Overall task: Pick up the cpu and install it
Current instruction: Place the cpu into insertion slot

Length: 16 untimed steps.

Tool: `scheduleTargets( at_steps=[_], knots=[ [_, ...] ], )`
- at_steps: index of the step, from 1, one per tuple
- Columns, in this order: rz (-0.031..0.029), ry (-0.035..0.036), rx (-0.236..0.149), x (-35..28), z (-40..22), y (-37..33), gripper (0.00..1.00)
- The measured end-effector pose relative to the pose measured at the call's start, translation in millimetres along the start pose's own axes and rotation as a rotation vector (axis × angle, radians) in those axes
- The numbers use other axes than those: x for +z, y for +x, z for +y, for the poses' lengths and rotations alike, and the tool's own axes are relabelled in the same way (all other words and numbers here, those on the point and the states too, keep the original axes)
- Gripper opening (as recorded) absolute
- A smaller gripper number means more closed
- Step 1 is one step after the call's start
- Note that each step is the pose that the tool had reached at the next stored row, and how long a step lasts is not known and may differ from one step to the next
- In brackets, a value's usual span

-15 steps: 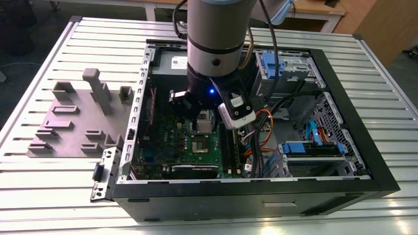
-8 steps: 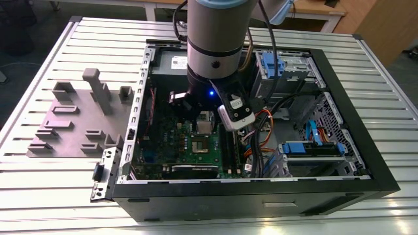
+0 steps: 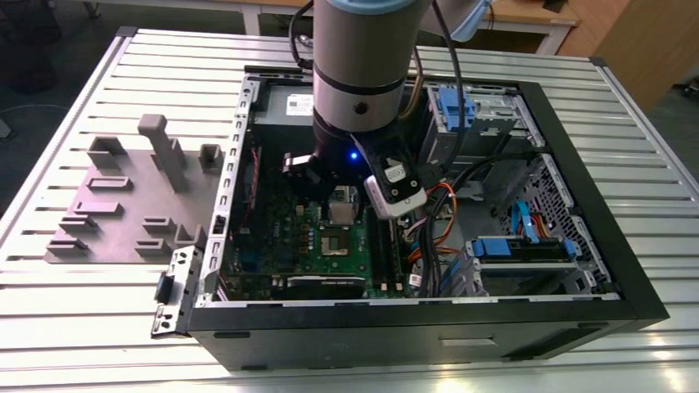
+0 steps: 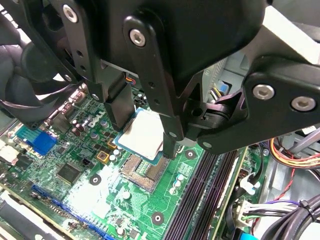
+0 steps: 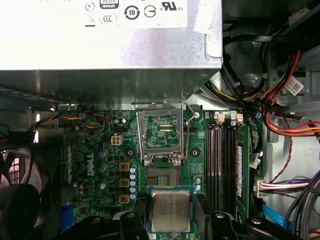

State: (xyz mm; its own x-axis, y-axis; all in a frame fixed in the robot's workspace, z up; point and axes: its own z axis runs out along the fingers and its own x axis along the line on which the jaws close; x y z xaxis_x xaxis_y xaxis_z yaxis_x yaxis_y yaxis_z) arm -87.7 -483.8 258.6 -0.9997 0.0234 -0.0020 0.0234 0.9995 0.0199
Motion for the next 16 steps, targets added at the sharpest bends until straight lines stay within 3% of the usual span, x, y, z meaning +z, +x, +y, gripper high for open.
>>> scheduleTargets(
  at_steps=[5, 11, 16],
  knots=[
    [0.0, 0.0, 0.0, 8.0, -0.2, 0.0, 0.47],
    [0.0001, -0.0002, -0.009, 18.6, -6.0, -0.1, 0.47],
    [0.0005, -0.0001, -0.018, 27.6, -7.2, -0.1, 0.47]
  ],
)
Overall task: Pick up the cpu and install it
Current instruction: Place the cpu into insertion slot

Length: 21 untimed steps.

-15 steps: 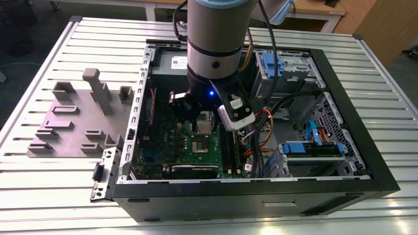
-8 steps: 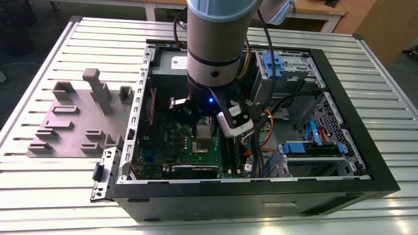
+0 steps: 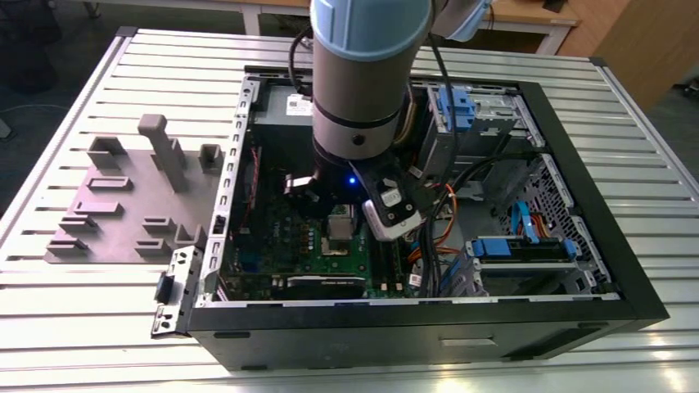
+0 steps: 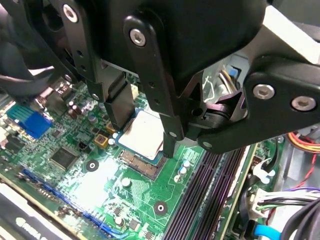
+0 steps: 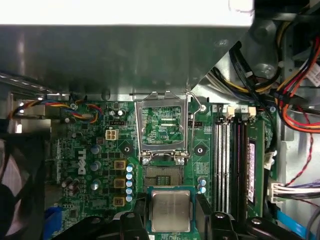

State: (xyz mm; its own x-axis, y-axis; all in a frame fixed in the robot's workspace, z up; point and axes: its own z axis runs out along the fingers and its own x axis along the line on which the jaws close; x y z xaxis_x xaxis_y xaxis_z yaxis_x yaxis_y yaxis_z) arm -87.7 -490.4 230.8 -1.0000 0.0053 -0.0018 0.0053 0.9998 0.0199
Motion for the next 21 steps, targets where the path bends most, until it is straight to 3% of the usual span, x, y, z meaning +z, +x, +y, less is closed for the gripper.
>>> scheduleTargets(
  at_steps=[5, 21],
  knots=[
    [0.0004, 0.0, -0.002, 8.1, -0.2, 0.0, 0.47],
    [0.0002, -0.0006, -0.002, 10.8, -0.1, 0.0, 0.47]
  ],
)
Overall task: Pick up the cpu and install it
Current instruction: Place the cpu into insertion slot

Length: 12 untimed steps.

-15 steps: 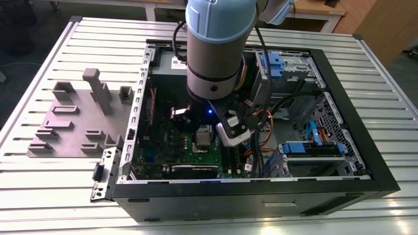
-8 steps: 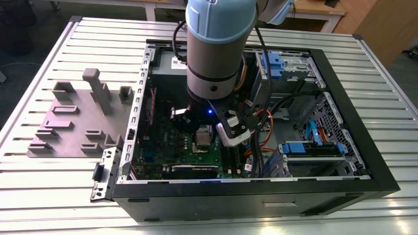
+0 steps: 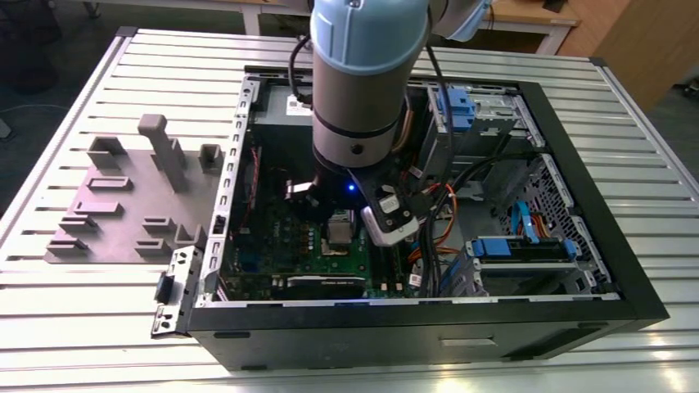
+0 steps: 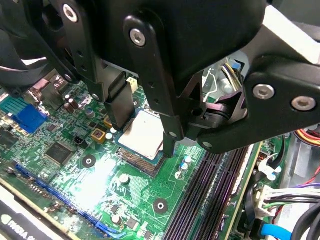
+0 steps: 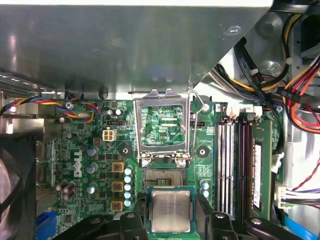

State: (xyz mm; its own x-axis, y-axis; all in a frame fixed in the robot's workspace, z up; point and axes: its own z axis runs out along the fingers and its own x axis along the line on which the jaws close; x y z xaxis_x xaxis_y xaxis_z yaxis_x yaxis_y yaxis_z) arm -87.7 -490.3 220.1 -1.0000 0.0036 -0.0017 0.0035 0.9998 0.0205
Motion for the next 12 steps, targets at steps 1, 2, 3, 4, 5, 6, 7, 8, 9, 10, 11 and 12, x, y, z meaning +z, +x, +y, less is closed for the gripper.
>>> scheduleTargets(
  at_steps=[1, 2, 3, 4, 5, 6, 7, 8, 9, 10, 11, 12],
  knots=[
    [0.0001, 0.0003, 0.0, 1.7, -0.1, 0.0, 0.47],
    [0.0003, 0.0006, 0.0, 3.3, -0.1, 0.0, 0.47],
    [0.0002, 0.0005, 0.0, 5.3, -0.2, 0.0, 0.47],
    [0.0002, 0.0005, 0.0, 7.0, -0.2, 0.0, 0.47],
    [0.0002, 0.0004, 0.0, 8.6, -0.2, 0.1, 0.47],
    [0.0003, 0.0005, 0.0, 10.3, -0.2, 0.4, 0.47],
    [0.0002, 0.0005, 0.0, 12.1, 0.0, 0.9, 0.47],
    [0.0002, 0.0005, 0.0, 13.6, 0.1, 1.2, 0.47],
    [0.0003, 0.0006, 0.0, 14.5, 0.1, 1.9, 0.47],
    [0.0004, 0.0007, 0.0, 14.9, 0.0, 2.5, 0.47],
    [0.0006, 0.0007, 0.0, 15.3, 0.0, 2.8, 0.47],
    [0.0006, 0.0007, 0.0, 15.4, 0.0, 2.7, 0.47]
  ],
)
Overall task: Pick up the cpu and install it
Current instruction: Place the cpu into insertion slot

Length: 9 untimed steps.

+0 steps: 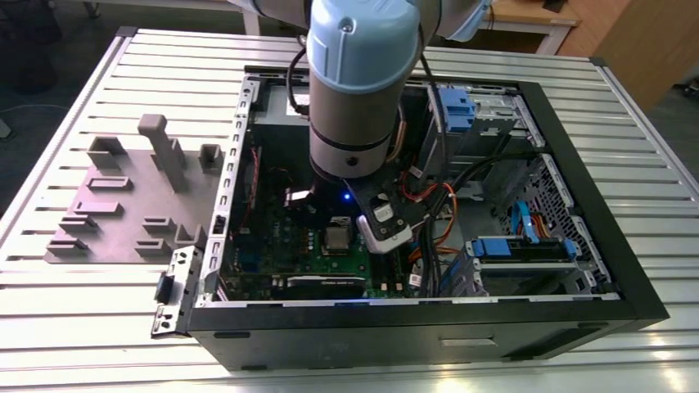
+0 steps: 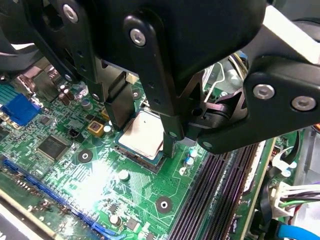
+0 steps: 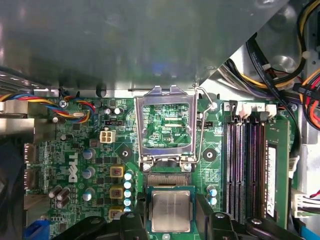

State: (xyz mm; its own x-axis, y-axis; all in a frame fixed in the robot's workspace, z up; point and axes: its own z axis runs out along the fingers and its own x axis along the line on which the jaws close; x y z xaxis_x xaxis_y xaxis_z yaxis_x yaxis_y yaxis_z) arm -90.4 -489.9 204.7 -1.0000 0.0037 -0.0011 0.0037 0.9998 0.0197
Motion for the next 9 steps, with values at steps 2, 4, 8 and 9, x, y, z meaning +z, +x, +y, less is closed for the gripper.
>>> scheduleTargets(
  at_steps=[2, 4, 8, 9],
  knots=[
    [0.0, -0.0007, 0.0, 0.6, 0.0, 0.0, 0.47],
    [0.0001, -0.0016, 0.0, 1.6, 0.0, 0.1, 0.47],
    [0.0002, -0.0044, 0.0, 3.9, -0.1, 2.2, 0.47],
    [0.0002, -0.005, 0.0, 4.6, -0.1, 2.9, 0.47]
  ],
)
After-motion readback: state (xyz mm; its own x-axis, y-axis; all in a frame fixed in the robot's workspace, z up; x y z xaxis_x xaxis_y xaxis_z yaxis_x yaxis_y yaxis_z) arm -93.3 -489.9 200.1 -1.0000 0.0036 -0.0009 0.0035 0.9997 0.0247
